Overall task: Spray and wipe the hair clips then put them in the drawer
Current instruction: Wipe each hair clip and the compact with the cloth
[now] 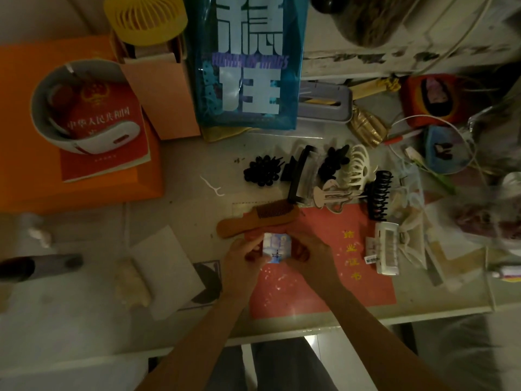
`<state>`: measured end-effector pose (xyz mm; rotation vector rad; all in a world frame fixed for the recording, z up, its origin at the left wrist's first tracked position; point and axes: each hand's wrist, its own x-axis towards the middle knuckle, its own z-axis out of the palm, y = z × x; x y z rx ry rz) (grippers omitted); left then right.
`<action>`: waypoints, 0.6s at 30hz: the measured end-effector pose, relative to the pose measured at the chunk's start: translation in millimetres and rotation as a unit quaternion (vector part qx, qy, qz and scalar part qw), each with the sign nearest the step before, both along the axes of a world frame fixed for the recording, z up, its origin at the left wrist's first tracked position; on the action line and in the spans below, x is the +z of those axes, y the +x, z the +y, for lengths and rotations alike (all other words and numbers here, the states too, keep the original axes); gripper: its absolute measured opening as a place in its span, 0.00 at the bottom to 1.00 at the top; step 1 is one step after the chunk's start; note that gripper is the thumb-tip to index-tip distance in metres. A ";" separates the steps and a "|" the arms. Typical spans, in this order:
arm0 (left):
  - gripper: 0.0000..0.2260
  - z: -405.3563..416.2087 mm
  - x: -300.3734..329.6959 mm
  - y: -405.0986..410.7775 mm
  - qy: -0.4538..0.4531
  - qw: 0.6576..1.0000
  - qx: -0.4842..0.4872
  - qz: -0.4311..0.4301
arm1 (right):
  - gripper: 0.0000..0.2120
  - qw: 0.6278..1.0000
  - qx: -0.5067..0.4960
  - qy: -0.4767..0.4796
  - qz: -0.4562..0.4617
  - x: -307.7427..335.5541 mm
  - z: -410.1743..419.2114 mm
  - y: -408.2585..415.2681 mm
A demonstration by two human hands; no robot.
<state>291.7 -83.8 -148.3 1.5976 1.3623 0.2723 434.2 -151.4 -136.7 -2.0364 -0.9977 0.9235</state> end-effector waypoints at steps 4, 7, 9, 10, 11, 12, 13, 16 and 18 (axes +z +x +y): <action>0.19 -0.3 -3.3 -1.0 0.007 1.000 -0.005 0.012 | 0.27 1.000 0.010 -0.011 0.001 -0.7 0.1 0.0; 0.19 -0.4 -5.7 0.1 0.025 0.999 -0.008 0.020 | 0.26 1.000 0.030 -0.006 -0.007 -1.6 -2.4 0.2; 0.18 -1.6 -5.0 1.2 0.024 0.999 -0.017 0.031 | 0.26 0.999 0.041 -0.011 -0.027 -1.7 -3.0 -0.6; 0.18 -2.1 -4.3 1.2 0.024 0.999 -0.021 0.033 | 0.26 0.998 0.044 -0.019 -0.037 -1.2 -2.2 -1.3; 0.18 -3.1 -2.9 0.8 0.024 0.999 -0.025 0.034 | 0.26 0.998 0.047 -0.028 -0.044 0.7 -1.4 -2.1; 0.17 -4.5 -1.1 0.0 0.027 0.999 -0.032 0.035 | 0.26 0.997 0.050 -0.040 -0.050 2.4 -0.7 -3.1; 0.17 -6.5 1.8 -1.1 0.037 0.998 -0.041 0.040 | 0.25 0.995 0.055 -0.056 -0.057 4.4 0.0 -4.6; 0.16 -12.2 11.2 -7.4 0.065 0.994 -0.064 0.068 | 0.23 0.987 0.073 -0.121 -0.082 14.1 1.1 -11.1; 0.17 -14.1 19.9 -14.8 0.055 0.993 -0.069 0.082 | 0.22 0.976 0.089 -0.162 -0.114 22.7 0.4 -16.5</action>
